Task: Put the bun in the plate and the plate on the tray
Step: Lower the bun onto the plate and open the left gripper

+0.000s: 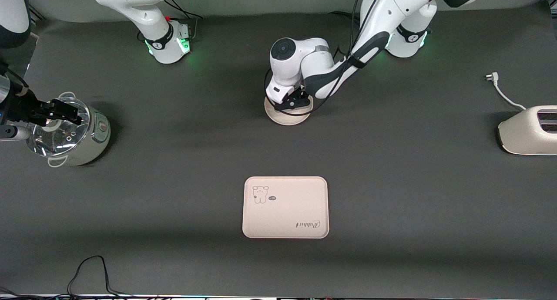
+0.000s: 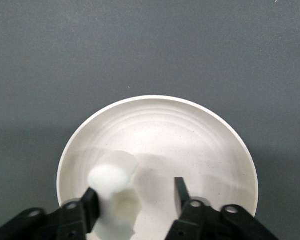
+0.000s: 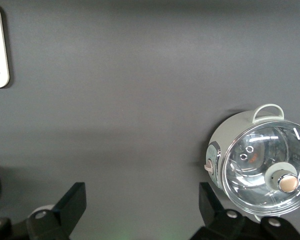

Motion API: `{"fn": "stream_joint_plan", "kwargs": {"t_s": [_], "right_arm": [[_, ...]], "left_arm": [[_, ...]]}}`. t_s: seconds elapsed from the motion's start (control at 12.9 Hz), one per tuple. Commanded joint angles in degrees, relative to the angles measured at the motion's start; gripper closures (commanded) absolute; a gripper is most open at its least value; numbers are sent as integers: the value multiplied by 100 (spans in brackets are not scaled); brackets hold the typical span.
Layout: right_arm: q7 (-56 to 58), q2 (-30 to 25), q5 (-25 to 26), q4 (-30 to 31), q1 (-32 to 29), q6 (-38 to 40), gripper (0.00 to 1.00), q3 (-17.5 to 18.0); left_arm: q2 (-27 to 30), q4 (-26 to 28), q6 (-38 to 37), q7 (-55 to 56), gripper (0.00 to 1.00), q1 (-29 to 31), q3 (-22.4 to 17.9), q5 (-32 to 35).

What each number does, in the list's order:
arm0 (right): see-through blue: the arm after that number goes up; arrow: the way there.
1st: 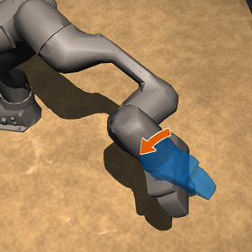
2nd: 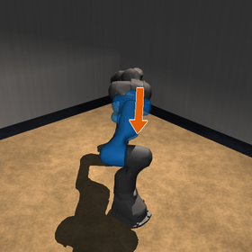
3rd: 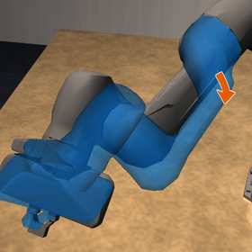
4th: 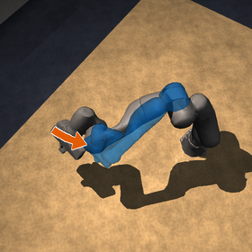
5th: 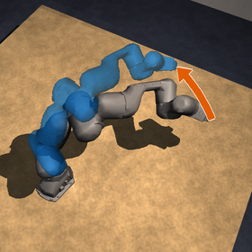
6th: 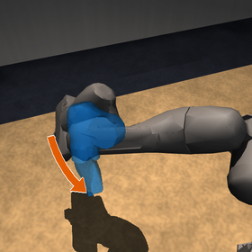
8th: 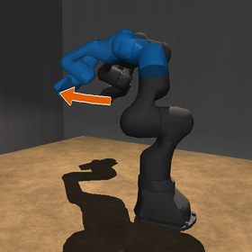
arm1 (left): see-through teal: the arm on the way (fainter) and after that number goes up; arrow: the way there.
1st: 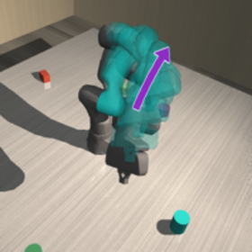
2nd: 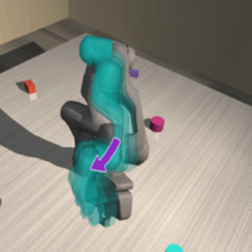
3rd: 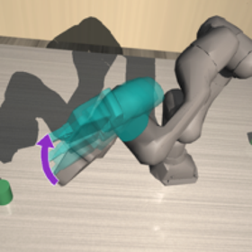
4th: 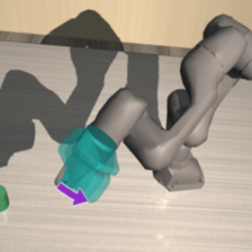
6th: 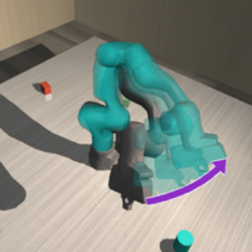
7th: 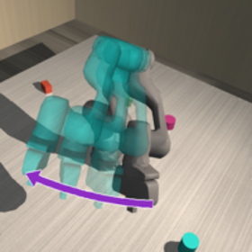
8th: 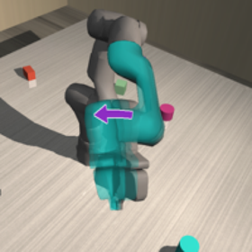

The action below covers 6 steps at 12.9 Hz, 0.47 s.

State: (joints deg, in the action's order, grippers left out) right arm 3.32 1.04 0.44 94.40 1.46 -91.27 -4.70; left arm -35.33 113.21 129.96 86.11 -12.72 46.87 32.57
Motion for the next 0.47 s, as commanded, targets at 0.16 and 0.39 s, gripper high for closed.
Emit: {"fn": "stream_joint_plan", "kwargs": {"t_s": [0.16, 0.39], "right_arm": [[-138, -78, 123, 44, -23, 22, 0, 56], [-138, -78, 123, 44, -23, 22, 0, 56]], "left_arm": [[105, -80, -120, 178, 0, -160, -99, 100], [105, -89, -111, 178, 0, -160, -99, 100]]}}
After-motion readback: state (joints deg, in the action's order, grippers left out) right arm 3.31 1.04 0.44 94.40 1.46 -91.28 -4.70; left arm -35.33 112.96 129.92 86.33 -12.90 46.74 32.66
